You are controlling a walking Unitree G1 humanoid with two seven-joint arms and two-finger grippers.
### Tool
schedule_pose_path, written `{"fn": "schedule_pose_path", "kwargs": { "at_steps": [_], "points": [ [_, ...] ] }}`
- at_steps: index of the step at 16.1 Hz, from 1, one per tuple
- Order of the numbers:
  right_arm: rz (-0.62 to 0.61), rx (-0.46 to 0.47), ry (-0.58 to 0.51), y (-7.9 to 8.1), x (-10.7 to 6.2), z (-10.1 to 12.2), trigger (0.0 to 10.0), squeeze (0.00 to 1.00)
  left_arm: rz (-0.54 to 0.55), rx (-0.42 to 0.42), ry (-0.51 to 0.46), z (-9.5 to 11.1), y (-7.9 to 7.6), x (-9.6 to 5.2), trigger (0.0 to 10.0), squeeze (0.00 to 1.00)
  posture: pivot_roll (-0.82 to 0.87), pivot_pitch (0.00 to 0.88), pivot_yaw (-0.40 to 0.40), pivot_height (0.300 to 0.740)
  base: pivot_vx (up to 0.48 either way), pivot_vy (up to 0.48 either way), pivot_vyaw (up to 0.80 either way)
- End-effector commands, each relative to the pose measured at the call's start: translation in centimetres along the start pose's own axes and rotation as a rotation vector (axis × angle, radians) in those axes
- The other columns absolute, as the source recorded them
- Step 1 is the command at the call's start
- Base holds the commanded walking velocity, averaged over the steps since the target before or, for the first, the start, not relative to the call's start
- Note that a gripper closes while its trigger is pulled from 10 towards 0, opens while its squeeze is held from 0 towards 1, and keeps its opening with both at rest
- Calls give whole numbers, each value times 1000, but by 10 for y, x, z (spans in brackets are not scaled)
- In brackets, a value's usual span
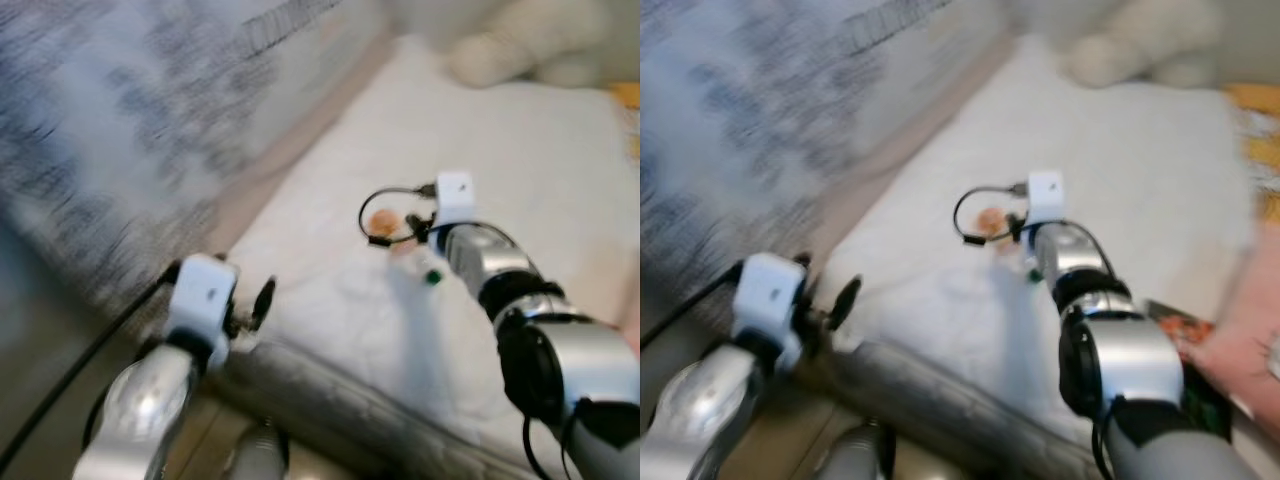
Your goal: Clean up the room
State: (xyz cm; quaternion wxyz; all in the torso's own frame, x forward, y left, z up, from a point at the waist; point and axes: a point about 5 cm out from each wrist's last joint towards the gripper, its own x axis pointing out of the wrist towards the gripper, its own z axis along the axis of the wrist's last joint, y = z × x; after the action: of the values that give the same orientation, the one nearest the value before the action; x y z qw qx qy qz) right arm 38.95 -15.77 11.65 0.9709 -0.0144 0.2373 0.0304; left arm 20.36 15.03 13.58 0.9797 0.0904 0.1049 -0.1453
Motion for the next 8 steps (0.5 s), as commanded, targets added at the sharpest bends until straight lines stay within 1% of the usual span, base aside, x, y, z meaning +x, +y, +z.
{"fn": "schedule_pose_path", "kwargs": {
  "at_steps": [1, 2, 4, 5, 7, 8],
  "points": [
    [-20, 10, 13, -4, 0, -3, 10000, 0, -7, 5, -4, 5, -2, -2, 10000, 0, 467, 215, -48, 732, 0, 0, 0],
    [-33, 9, 13, -6, 0, -4, 10000, 0, -10, -2, 22, 4, -4, -10, 10000, 0, 470, 243, -43, 732, 0, 0, 0],
    [-38, 5, 21, -5, 0, -8, 10000, 0, -12, -21, 57, 1, -6, -18, 10000, 0, 471, 262, -39, 732, 0, 0, 0],
    [-39, -4, 36, -4, 0, -12, 10000, 1000, -10, -33, 78, 0, -8, -24, 10000, 0, 468, 273, -39, 732, 0, 0, 0],
    [-47, -4, 24, -2, 0, -9, 10000, 1000, -26, -48, 73, 4, -13, -24, 10000, 0, 457, 270, -36, 732, 0, 0, 0],
    [-103, -13, 1, -10, 0, -4, 10000, 1000, -40, -53, 61, 8, -16, -24, 10000, 0, 454, 274, -38, 732, 0, 0, 0]
  ]
}}
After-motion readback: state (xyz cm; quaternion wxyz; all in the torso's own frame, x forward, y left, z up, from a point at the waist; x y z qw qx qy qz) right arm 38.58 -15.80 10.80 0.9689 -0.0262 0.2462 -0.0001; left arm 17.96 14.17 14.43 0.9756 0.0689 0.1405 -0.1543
